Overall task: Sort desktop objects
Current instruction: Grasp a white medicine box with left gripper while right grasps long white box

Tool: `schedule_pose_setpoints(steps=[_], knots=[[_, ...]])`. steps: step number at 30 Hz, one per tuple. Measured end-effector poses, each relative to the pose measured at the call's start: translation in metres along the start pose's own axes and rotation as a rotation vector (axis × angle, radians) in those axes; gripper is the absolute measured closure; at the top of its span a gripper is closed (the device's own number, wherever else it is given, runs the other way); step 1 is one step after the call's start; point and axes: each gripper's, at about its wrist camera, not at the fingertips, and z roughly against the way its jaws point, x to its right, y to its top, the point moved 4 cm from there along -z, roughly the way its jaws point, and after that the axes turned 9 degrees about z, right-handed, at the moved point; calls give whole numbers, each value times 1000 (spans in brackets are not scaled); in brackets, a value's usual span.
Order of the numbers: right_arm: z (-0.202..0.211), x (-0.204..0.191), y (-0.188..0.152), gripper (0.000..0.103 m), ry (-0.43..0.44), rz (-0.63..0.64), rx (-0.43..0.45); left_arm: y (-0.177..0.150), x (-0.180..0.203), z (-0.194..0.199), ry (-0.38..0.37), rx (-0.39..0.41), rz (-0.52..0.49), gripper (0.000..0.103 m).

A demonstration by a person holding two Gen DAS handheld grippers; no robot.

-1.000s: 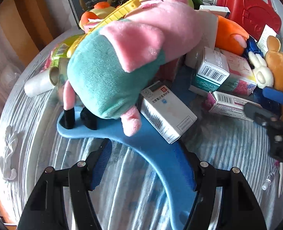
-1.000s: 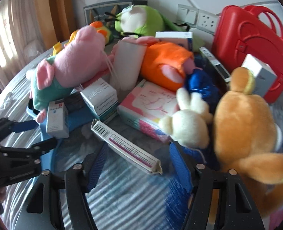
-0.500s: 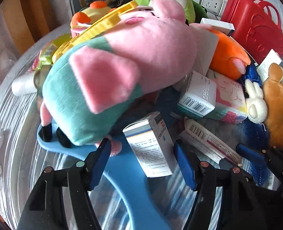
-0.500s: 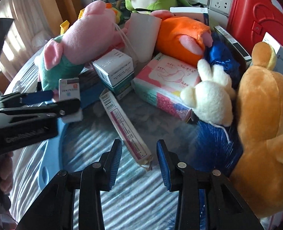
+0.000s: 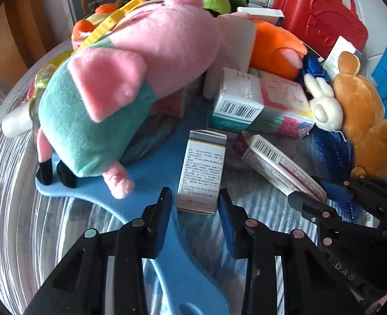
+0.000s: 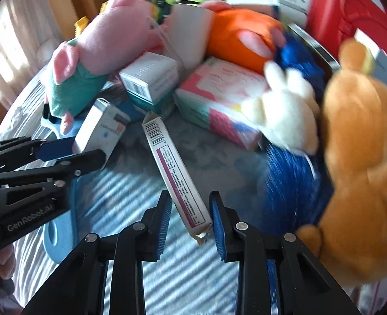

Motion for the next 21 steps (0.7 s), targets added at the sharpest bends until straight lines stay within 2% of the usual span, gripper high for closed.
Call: schedule_pose_setpoints(steps=[3,5,6,7,9,10,16,21], knots=[[2,2,-1,73,4,-12,1,3,9,-4,-8,3,-18,68],[3,2,0,66,12,-16,6,1,12,-11,2,-9,-31,69],[3,2,1,65,15,-19,9,0,12,-13,6,-15,-33,73],[2,2,2,65,14,-21,10,-1,13,-11,9,-7,-38,73],[2,1,2,73,3,-18,6,-5,14,-4,0,0,-40,73],[5,0,2,81,1,-14,10,-7,14,1,-2,7,-40,73],[50,-9,3,84,-34,-9,103,-18,17,49,-19,85,-51,73],[93,-15,2,85,-88,1,198,-22,23,111,-47,186,-69,73]])
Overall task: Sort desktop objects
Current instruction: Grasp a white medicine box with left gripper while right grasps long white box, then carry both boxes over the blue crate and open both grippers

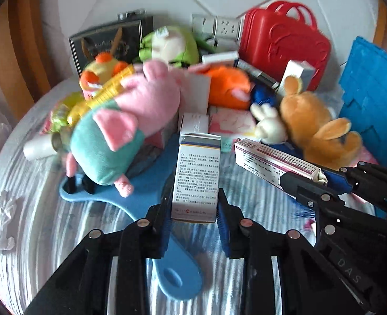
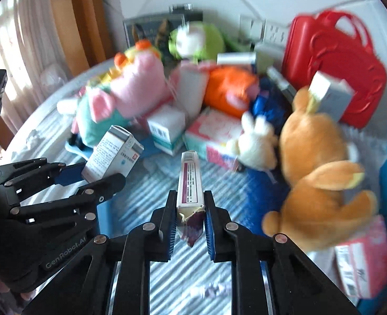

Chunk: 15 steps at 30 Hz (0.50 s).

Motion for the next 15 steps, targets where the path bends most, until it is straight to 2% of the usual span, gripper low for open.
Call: schedule_pose_setpoints(steps=[3,4,7,11,15], knots=[[34,-14,0,85,-45,6,78,21,10,26,-10,64,-9,73],[49,-16,8,85,-53,7,103,23,6,25,-13,82,-8,73],[84,-31,25,85,-110,20,193,31,16,64,-28,158,-18,73],[151,-31,33,84,-201,-8,324,48,34,116,-49,263,-57,73],[221,-23,26,84,-297,-47,444,54,68,159,-106,364,-121,73]])
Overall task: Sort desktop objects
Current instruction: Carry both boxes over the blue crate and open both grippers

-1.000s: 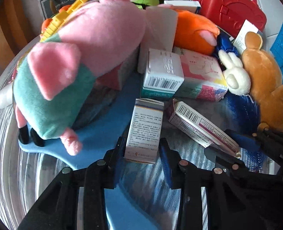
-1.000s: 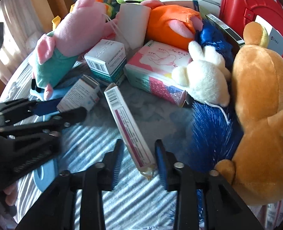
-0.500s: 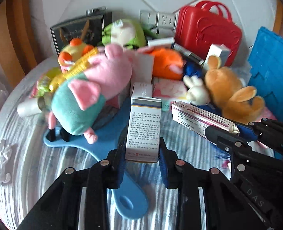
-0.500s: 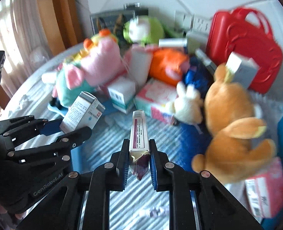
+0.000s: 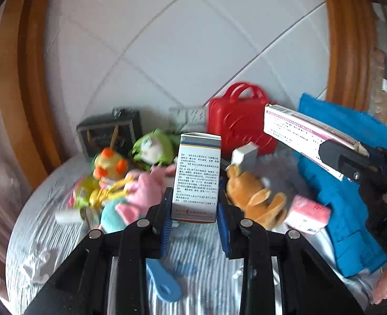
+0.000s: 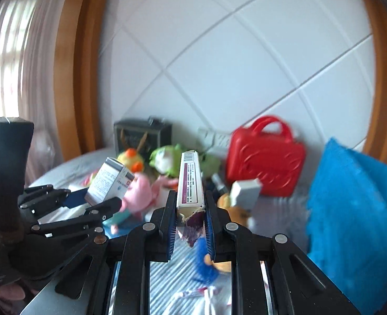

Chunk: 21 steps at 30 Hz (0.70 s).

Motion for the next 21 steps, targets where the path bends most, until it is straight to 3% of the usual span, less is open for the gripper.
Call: schedule_pose_setpoints(steps=[4,9,15,21], knots=[[49,30,7,84,-113,-26,68,12,54,20,-86,59,-67,73],[112,85,-1,84,-292,-73,104,20,141,31,-223,70,-148,73],[165,167,-31,84,-485,-144,66,23,236,43,-335,65,-200,73],[199,238,-65,84,-582,-192,10,16,323,44,-389,22,-240,73]])
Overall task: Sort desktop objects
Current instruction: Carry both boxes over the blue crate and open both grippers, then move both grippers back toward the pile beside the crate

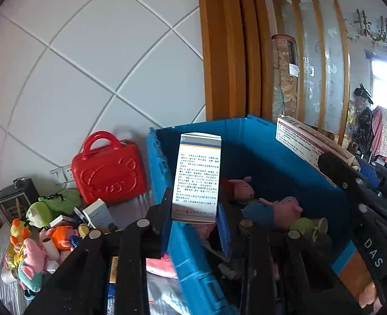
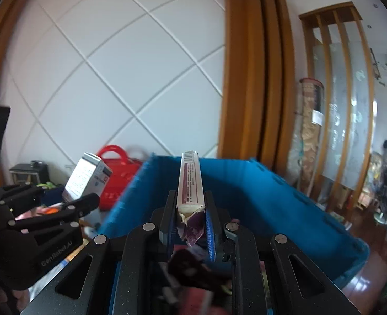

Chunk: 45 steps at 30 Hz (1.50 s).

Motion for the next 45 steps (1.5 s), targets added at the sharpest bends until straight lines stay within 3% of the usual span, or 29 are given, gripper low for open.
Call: schedule_pose_setpoints(steps=[5,13,17,24,25,26,27,28,29,30,37,45], knots=[[-12,54,-18,84,-54,-16,-50,-1,49,-21,-34,-39,-38,73],[-39,115,-43,84,-148,-28,-113,-7,86,-36,-52,-96,-77,73],[-47,126,-52,84,-192,-14,-140,-12,91,-40,-42,-110,-82,73],[-52,130,-68,82,-182,-18,-174,-15,93,-37,-18,-96,-90,73],[-52,130,-68,76,-184,-19,-173,-15,93,-36,-19,-97,-92,69],[-51,130,-68,63,-184,-21,-172,-15,93,-35,-17,-96,-94,64],[-51,130,-68,53,-183,-25,-169,-15,92,-34,-14,-92,-94,52],[-51,131,-67,28,-182,-30,-165,-15,90,-33,-9,-83,-92,40],[-49,132,-66,6,-182,-34,-156,-14,88,-30,-4,-69,-88,35],[-47,131,-65,0,-182,-35,-144,-13,86,-26,-1,-55,-83,29],[-37,118,-54,0,-160,-23,-92,-4,59,1,17,15,-46,27],[-18,83,-37,0,-164,13,-59,-1,2,33,43,71,31,26]])
